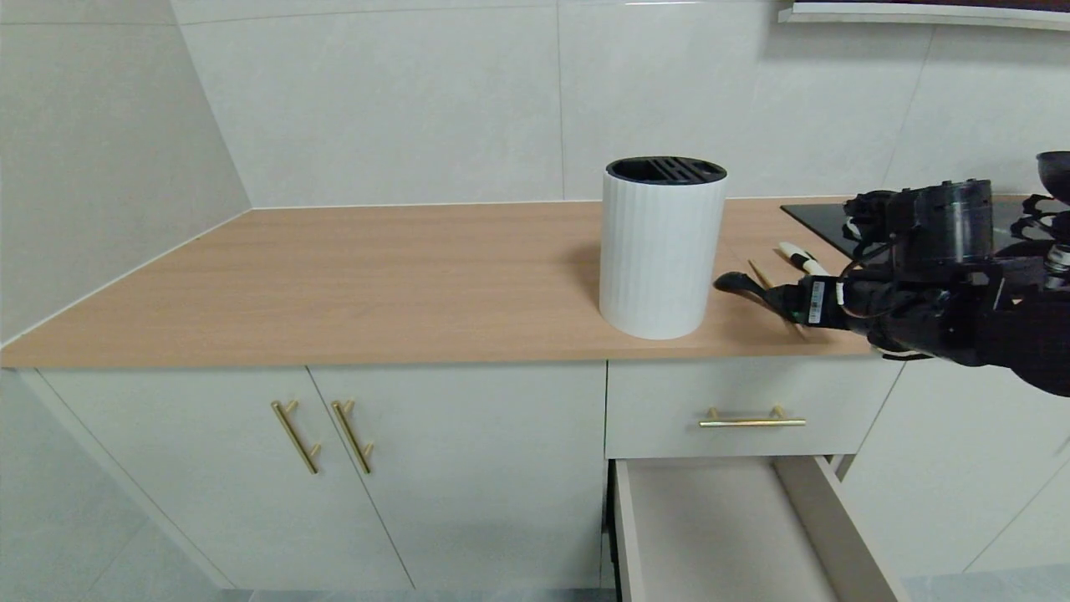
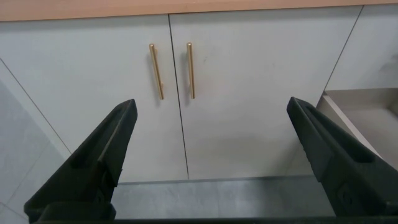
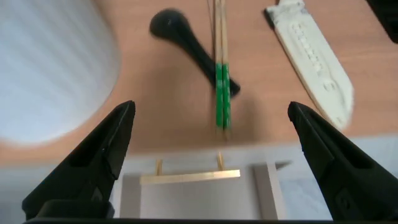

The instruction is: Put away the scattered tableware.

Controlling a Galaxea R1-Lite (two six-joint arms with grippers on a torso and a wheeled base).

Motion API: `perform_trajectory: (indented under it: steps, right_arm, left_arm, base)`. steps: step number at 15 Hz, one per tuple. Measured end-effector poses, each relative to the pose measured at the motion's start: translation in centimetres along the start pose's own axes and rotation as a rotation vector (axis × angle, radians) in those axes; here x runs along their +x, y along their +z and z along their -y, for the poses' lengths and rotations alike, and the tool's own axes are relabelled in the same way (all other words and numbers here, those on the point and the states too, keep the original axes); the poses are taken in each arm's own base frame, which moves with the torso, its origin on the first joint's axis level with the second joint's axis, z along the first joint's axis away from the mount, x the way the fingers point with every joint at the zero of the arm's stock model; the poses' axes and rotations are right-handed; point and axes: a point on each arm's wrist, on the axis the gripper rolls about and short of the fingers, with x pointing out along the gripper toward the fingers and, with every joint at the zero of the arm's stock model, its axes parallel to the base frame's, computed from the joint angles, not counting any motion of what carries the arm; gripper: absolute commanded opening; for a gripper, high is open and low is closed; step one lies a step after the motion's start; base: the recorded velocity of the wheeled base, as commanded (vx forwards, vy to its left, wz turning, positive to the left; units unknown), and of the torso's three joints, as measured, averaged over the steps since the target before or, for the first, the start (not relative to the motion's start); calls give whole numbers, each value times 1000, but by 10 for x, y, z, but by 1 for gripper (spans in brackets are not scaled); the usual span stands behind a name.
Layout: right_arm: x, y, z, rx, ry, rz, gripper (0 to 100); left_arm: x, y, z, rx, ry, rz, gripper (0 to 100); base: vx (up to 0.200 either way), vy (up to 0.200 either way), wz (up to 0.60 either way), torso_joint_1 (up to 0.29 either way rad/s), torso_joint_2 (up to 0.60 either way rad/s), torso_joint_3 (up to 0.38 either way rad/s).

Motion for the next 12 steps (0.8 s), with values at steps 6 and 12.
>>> perform_trajectory:
  steps: [6,12]
  right_arm:
    - [35,-17,1,0,-58,-6,100]
    - [44,-23,3,-5,-70,-25,100]
  left_arm:
    - [0,0,0,0,0,0,100]
    - [0,0,0,0,0,0,100]
  base:
    - [0,0,0,0,0,0]
    - [0,0,0,0,0,0]
